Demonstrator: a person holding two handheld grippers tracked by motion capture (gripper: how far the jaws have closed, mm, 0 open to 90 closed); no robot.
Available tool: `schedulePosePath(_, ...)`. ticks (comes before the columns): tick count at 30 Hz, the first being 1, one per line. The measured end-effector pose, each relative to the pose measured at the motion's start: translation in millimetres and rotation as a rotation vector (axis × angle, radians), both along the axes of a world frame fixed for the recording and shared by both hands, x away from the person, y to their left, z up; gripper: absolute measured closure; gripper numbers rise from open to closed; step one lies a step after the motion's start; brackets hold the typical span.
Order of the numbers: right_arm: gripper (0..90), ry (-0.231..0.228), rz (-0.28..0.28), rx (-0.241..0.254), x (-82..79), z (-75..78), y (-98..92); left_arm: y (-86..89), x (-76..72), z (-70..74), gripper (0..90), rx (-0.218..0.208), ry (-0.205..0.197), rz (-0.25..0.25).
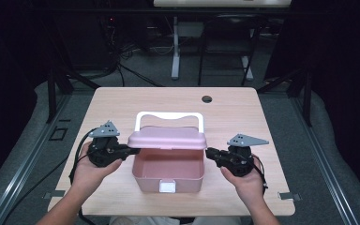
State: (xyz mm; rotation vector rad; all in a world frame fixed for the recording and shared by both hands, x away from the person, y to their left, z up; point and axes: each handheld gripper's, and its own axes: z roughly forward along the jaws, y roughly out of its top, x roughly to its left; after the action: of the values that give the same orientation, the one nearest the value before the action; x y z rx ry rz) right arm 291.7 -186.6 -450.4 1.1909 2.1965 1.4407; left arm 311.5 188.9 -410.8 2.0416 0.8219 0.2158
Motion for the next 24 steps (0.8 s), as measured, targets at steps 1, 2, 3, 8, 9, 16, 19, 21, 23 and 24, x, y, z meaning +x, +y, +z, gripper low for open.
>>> schedulePosePath(1, 83.3, 0.000, 0.002, 0.001, -0.6, -1.1, 1.2, 0.0, 0.6, 0.5, 90.0, -0.001, -0.003, 0.002)
schedulePosePath(2, 83.4, -0.001, 0.006, -0.002, -1.0, -1.9, 2.0, -0.1, 1.0, 0.9, 90.0, -0.004, -0.002, 0.004)
schedulePosePath(3, 83.5, 0.003, 0.006, -0.001, -1.5, -2.7, 3.3, 0.2, 1.5, 1.7, 90.0, -0.002, -0.001, 0.001)
schedulePosePath(8, 82.6, -0.001, 0.026, -0.022, -4.2, -5.3, 9.9, 0.2, 4.6, 4.7, 90.0, -0.007, -0.001, 0.005)
schedulePosePath(9, 82.6, -0.004, 0.031, -0.027, -4.7, -5.9, 11.4, 0.3, 5.4, 5.3, 90.0, -0.005, -0.005, 0.005)
schedulePosePath(16, 89.0, -0.001, 0.094, -0.049, -7.7, -13.1, 22.5, 0.6, 8.5, 8.2, 90.0, -0.008, 0.002, 0.006)
schedulePosePath(19, 89.1, 0.004, 0.103, -0.059, -8.9, -17.5, 26.1, 0.5, 9.6, 9.4, 90.0, -0.009, 0.003, 0.008)
schedulePosePath(21, 89.1, 0.005, 0.105, -0.067, -9.5, -19.8, 27.6, 0.4, 10.5, 10.4, 90.0, -0.005, 0.000, 0.007)
schedulePosePath(23, 89.5, 0.011, 0.108, -0.062, -10.2, -22.1, 28.8, 0.1, 11.2, 11.1, 90.0, -0.008, 0.002, 0.009)
schedulePosePath(24, 89.6, 0.010, 0.110, -0.060, -10.2, -23.2, 29.3, 0.2, 11.6, 11.6, 90.0, -0.008, 0.004, 0.007)
